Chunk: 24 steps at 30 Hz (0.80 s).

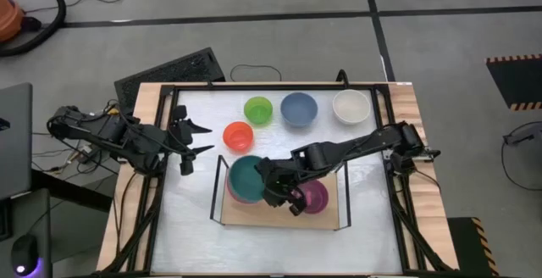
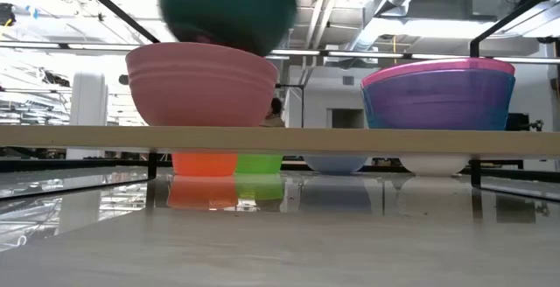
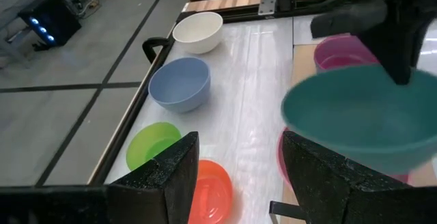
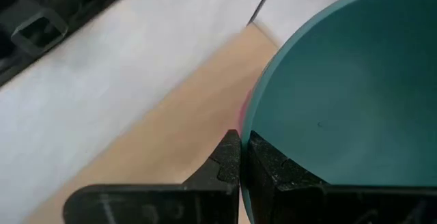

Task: Place and stack bowls onto a shelf
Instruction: Stack the big dark green bowl on top of the big pink bowl on the shelf

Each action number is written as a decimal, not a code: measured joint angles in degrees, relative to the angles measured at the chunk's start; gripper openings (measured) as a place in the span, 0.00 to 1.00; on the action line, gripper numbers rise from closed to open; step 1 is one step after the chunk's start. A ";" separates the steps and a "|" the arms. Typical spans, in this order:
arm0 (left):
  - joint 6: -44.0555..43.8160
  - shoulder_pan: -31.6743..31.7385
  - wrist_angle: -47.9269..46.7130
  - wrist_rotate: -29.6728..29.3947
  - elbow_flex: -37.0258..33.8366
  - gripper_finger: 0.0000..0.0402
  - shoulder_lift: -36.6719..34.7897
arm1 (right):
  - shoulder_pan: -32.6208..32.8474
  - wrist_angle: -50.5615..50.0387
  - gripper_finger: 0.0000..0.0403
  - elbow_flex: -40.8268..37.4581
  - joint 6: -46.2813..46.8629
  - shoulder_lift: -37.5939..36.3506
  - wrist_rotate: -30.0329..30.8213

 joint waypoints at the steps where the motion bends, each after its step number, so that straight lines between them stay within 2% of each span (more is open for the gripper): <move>1: 0.00 -0.02 0.00 0.00 0.00 0.49 0.00 | -0.27 -0.12 0.07 -0.02 -0.02 0.12 -0.19; 24: 0.04 -0.01 -0.01 -0.09 0.00 0.49 0.00 | -2.60 0.16 0.07 -0.13 1.31 1.35 -3.06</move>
